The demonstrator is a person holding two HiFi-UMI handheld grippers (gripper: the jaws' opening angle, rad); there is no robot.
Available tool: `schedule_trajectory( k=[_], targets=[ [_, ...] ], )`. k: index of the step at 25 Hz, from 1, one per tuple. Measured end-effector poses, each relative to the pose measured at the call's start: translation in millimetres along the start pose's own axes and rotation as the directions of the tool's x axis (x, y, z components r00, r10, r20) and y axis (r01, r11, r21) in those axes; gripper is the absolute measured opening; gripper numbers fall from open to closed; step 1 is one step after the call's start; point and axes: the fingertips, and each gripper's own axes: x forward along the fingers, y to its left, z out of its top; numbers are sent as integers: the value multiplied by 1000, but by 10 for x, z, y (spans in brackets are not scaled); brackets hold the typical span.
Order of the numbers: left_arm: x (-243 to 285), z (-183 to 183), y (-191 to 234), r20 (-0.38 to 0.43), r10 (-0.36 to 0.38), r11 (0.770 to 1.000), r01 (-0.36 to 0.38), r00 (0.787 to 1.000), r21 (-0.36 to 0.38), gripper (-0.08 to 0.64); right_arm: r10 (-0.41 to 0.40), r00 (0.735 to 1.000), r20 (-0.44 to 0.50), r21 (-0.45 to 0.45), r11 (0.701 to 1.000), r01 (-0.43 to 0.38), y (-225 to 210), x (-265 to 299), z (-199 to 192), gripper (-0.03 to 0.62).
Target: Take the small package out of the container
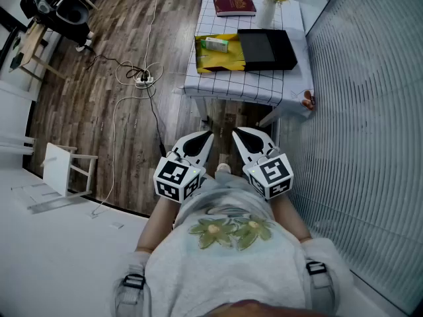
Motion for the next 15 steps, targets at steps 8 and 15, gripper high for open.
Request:
schedule_trajectory(
  k=[8,15],
  targets=[
    [27,-45,-37,3,0,1000,0,1000,-11,8,-1,1000,8,-6,1000,1,-23,4,-11,8],
    [101,-37,12,-8,4,1000,-4,1000,-11,8,-1,1000,15,0,1000,1,-96,35,6,8]
  ],
)
